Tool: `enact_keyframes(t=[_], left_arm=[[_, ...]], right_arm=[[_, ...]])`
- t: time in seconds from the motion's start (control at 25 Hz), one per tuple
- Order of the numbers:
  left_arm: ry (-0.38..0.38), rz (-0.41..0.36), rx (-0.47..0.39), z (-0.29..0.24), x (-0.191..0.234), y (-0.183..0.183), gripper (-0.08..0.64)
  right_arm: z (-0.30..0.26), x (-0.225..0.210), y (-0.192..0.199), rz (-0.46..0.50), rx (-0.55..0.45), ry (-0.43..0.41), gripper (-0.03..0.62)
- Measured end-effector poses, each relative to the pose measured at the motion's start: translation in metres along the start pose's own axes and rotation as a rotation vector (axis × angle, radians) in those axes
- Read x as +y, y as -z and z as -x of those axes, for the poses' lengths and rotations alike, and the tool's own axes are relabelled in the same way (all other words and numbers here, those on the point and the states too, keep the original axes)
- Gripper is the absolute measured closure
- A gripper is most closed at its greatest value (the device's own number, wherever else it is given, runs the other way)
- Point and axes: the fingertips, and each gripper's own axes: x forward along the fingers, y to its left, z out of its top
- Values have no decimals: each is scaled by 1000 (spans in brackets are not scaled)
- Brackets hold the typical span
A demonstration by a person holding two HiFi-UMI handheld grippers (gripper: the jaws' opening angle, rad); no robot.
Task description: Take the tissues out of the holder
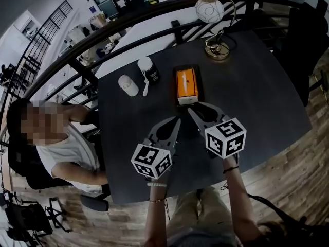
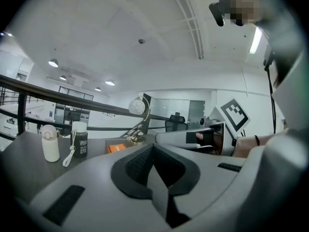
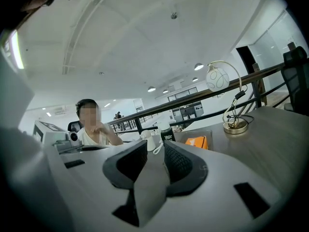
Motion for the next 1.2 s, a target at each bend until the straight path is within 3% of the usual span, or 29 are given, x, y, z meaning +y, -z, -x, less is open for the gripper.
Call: enact_keyframes(t=[0.32,0.52,0.72,1.2], left_arm=[[25,-12,31,-30,58,-12,552],[37,-21,65,-50,91,-14,552],[49,-20,88,-63,107,-15,552],[45,3,126,-83,137,-2,552]], right_arm=[[-73,-34,-14,3,128,88,486],[-112,-56,-8,-72,263,134,486],[-134,-80,-1,-110,369,205,486],[-166,-103,32,-237,499,272,486]])
